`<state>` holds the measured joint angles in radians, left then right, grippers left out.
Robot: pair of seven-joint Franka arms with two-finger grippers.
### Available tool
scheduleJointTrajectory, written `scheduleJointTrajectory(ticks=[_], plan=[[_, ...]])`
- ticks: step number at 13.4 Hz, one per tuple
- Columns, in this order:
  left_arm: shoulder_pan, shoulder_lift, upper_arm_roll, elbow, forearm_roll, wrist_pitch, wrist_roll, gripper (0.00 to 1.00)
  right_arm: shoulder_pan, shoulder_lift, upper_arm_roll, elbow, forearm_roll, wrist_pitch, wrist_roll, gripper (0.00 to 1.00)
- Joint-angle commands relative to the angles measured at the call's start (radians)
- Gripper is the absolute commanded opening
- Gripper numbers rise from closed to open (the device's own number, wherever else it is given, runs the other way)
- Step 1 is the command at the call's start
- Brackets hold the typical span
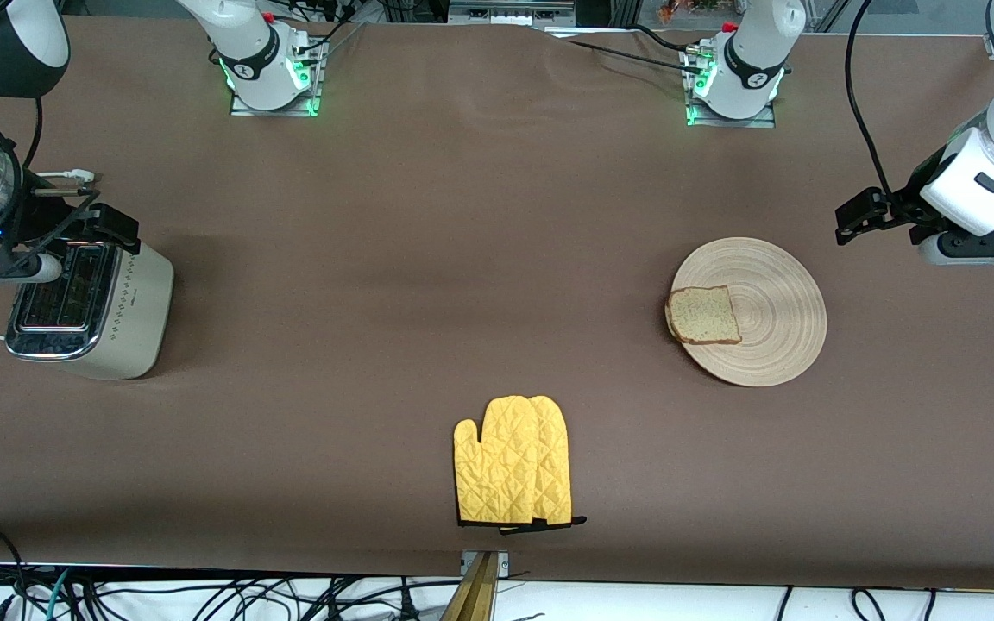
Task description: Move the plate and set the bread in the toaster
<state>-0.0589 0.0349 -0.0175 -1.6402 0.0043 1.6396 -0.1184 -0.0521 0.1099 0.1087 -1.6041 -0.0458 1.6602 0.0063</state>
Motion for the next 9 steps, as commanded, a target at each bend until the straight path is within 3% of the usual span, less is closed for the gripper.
scheduleJointTrajectory(ticks=[1,9], plan=[[-0.005,0.016,0.007,0.033,0.011,-0.017,0.000,1.00,-0.006,0.011,0.006,0.032,0.001,-0.022,0.014,1.00],[-0.005,0.019,0.007,0.033,0.013,-0.015,0.002,1.00,-0.005,0.011,0.006,0.032,0.004,-0.020,0.009,1.00]])
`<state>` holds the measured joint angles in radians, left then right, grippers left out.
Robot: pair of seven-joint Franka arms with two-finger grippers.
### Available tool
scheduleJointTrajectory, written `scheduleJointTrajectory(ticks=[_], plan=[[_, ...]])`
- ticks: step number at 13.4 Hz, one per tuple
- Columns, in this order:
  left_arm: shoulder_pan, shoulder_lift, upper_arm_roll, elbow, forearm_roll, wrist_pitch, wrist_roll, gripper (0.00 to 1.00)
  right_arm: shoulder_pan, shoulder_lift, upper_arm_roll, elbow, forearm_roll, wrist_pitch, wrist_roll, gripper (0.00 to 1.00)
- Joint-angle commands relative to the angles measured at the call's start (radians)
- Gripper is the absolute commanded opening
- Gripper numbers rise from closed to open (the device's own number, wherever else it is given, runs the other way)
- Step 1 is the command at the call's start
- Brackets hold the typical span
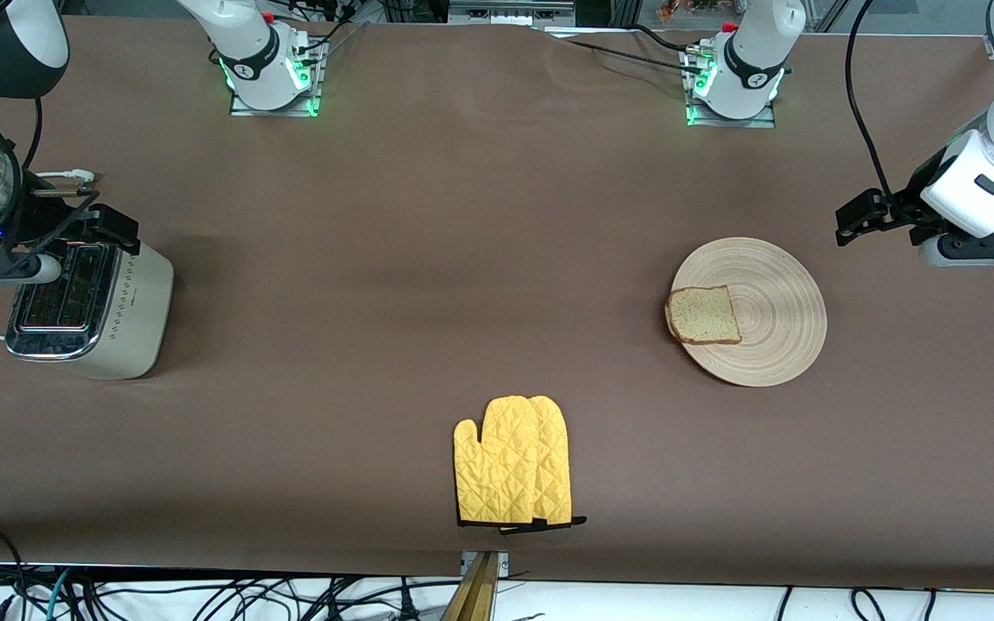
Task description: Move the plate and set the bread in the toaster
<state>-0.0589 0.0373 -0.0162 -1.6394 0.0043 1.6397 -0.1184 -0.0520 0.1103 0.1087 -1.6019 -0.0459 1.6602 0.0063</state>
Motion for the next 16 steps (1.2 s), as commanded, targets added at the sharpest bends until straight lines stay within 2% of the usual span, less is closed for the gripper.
scheduleJointTrajectory(ticks=[1,11,14,16], plan=[[-0.004,0.018,0.005,0.032,0.013,-0.018,0.002,1.00,-0.005,0.011,0.006,0.030,0.006,-0.020,0.009,1.00],[0.004,0.062,0.009,0.052,0.013,-0.040,-0.003,1.00,-0.006,0.011,0.006,0.030,0.011,-0.020,0.008,1.00],[0.063,0.110,0.009,0.093,0.000,-0.040,0.009,1.00,-0.006,0.011,0.006,0.030,0.011,-0.020,0.009,1.00],[0.146,0.139,0.009,0.096,-0.102,-0.038,0.107,1.00,-0.006,0.011,0.006,0.030,0.011,-0.020,0.008,1.00]])
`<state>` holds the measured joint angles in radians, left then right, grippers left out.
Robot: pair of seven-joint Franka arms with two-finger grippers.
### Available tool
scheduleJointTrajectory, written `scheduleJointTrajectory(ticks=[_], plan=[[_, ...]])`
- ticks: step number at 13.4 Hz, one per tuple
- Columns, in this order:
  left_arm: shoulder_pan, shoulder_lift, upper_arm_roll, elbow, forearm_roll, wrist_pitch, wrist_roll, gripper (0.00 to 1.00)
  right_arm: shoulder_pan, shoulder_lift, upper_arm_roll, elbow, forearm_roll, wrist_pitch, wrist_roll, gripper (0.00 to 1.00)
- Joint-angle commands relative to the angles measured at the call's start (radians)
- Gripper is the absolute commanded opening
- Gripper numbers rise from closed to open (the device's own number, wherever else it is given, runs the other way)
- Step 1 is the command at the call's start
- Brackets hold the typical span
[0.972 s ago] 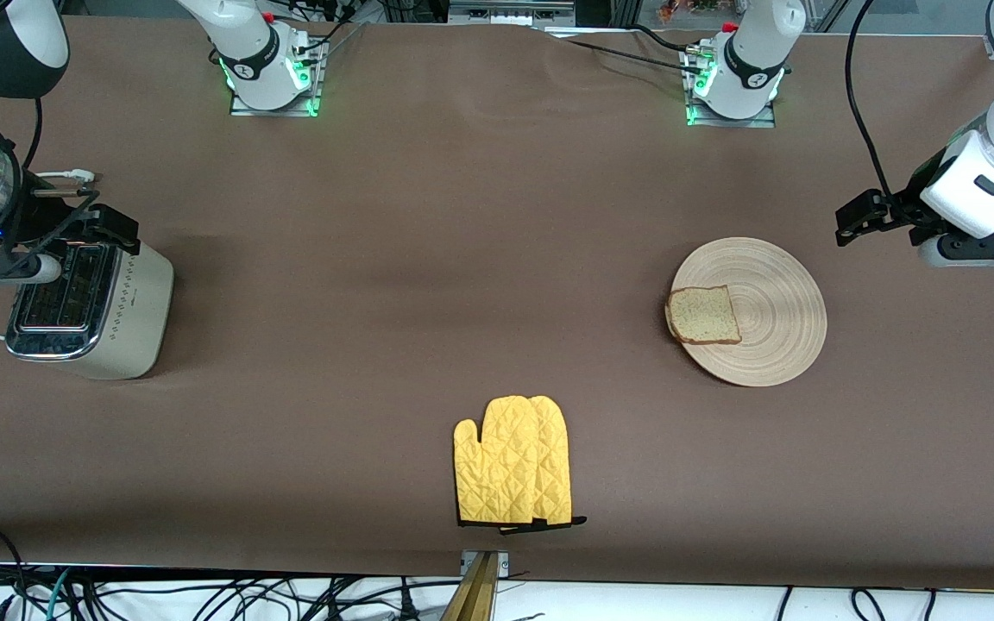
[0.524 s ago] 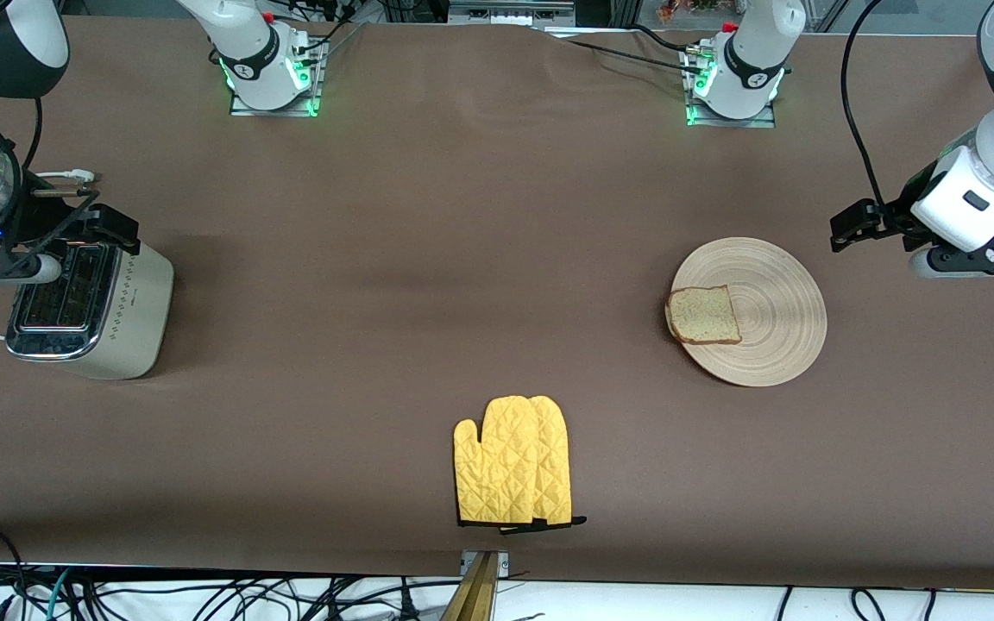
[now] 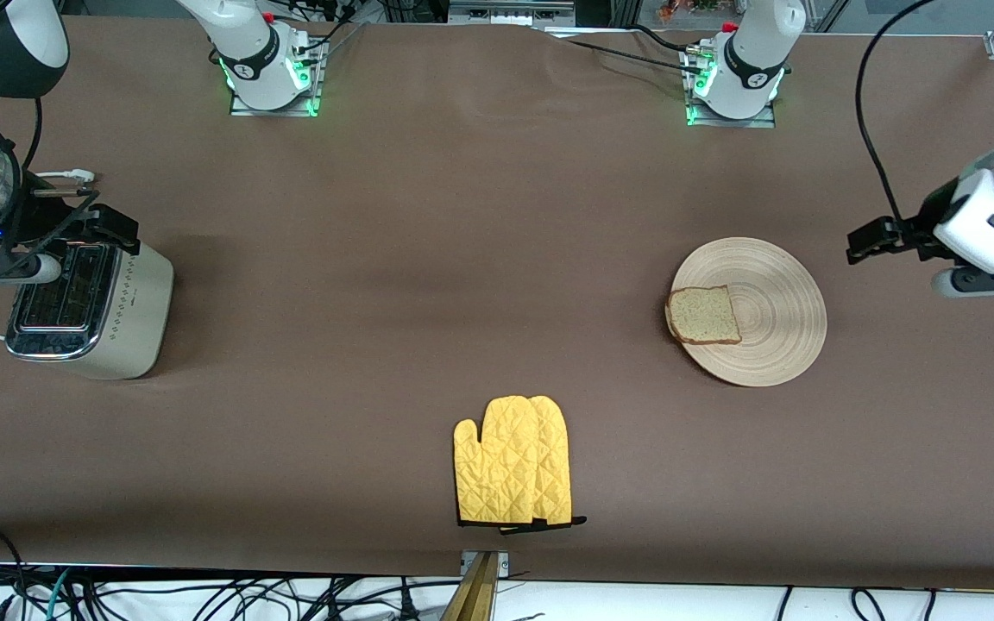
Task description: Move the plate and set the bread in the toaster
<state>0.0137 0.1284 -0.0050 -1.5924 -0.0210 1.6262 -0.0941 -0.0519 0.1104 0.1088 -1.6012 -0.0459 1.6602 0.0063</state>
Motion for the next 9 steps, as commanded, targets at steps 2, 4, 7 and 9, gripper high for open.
scheduleJointTrajectory(ticks=[2,4,7,9], plan=[[0.191,0.089,-0.003,0.049,-0.240,-0.025,0.184,1.00,-0.006,0.011,0.006,0.029,0.011,-0.020,0.009,1.00],[0.317,0.170,-0.003,0.049,-0.409,-0.025,0.365,1.00,-0.006,0.011,0.006,0.029,0.011,-0.020,0.009,1.00],[0.434,0.284,-0.003,0.048,-0.517,-0.025,0.560,1.00,-0.006,0.011,0.006,0.029,0.011,-0.020,0.009,1.00],[0.482,0.377,-0.003,0.046,-0.580,-0.025,0.702,1.00,-0.006,0.011,0.006,0.029,0.011,-0.020,0.009,1.00]])
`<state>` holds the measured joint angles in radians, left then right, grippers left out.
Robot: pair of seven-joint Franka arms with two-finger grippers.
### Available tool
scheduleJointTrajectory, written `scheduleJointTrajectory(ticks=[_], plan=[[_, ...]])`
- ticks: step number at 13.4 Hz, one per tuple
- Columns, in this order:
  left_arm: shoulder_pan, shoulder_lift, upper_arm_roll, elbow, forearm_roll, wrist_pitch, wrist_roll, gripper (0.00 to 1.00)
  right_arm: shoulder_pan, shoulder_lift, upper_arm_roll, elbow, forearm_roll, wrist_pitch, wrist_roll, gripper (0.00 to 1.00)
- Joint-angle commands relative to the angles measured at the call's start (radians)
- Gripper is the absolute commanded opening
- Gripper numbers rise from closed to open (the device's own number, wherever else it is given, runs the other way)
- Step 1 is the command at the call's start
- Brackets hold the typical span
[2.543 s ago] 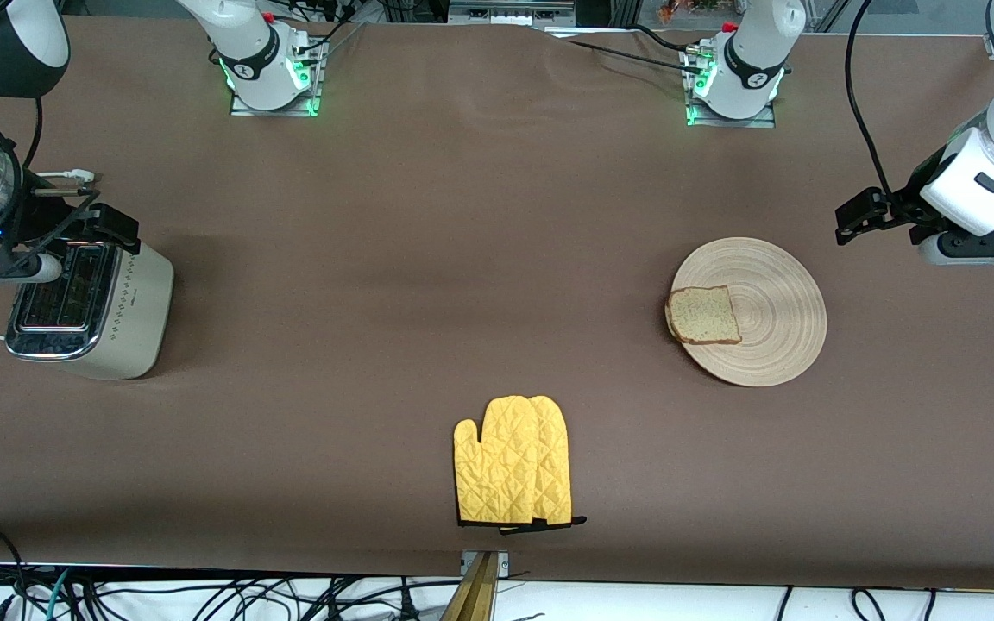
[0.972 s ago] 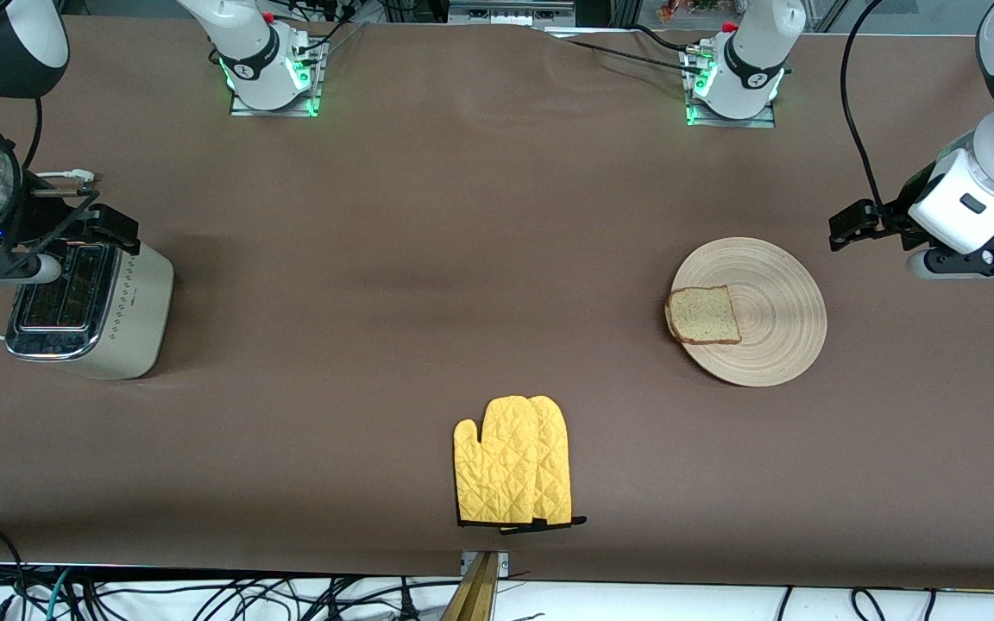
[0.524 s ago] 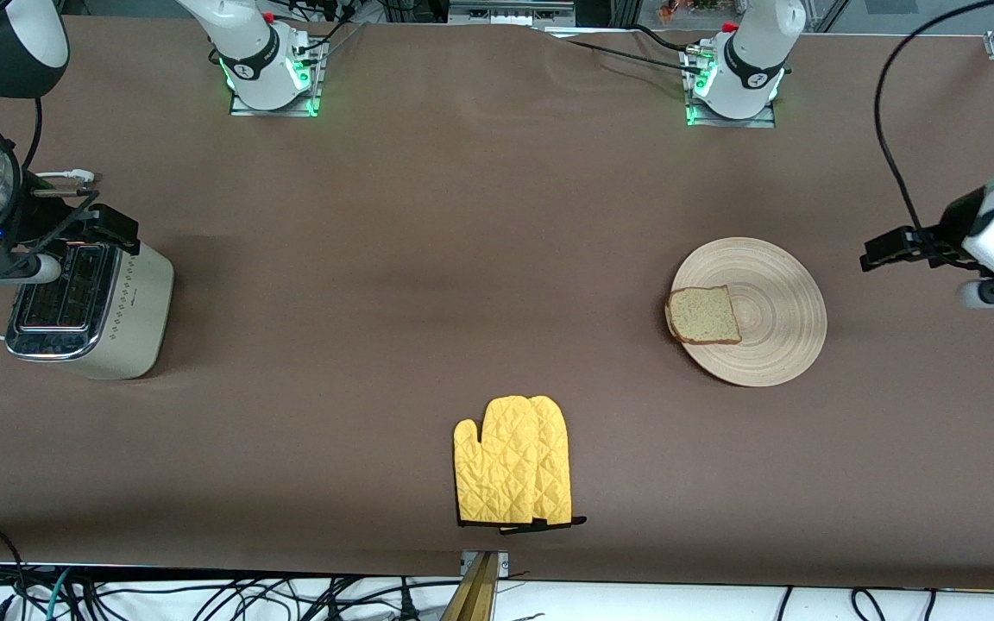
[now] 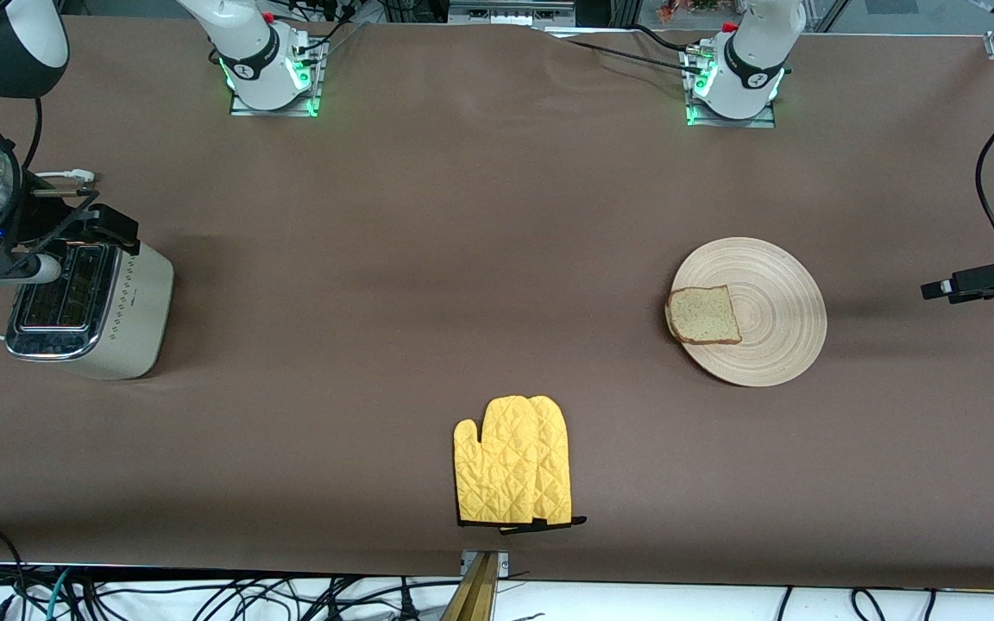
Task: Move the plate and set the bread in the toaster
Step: 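Lower the left gripper to the rim of the wooden plate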
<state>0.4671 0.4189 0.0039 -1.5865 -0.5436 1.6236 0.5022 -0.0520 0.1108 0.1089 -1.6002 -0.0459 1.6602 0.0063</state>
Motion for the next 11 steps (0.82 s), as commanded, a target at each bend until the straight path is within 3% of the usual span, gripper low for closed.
scheduleJointTrajectory(ticks=[1,5,8,10,11], plan=[[0.045,0.145,-0.013,0.039,-0.087,-0.024,0.174,1.00,-0.006,0.010,0.006,0.028,0.011,-0.020,0.009,1.00],[0.056,0.357,-0.013,0.039,-0.174,-0.013,0.410,1.00,-0.006,0.010,0.006,0.028,0.011,-0.020,0.009,1.00],[0.059,0.429,-0.013,0.036,-0.210,-0.013,0.489,1.00,-0.006,0.010,0.006,0.028,0.011,-0.020,0.009,1.00],[0.056,0.449,-0.013,0.027,-0.208,-0.016,0.498,0.67,-0.008,0.010,0.006,0.028,0.012,-0.020,0.009,1.00],[0.050,0.457,-0.015,0.025,-0.196,-0.021,0.498,0.36,-0.006,0.010,0.006,0.028,0.011,-0.020,0.009,1.00]])
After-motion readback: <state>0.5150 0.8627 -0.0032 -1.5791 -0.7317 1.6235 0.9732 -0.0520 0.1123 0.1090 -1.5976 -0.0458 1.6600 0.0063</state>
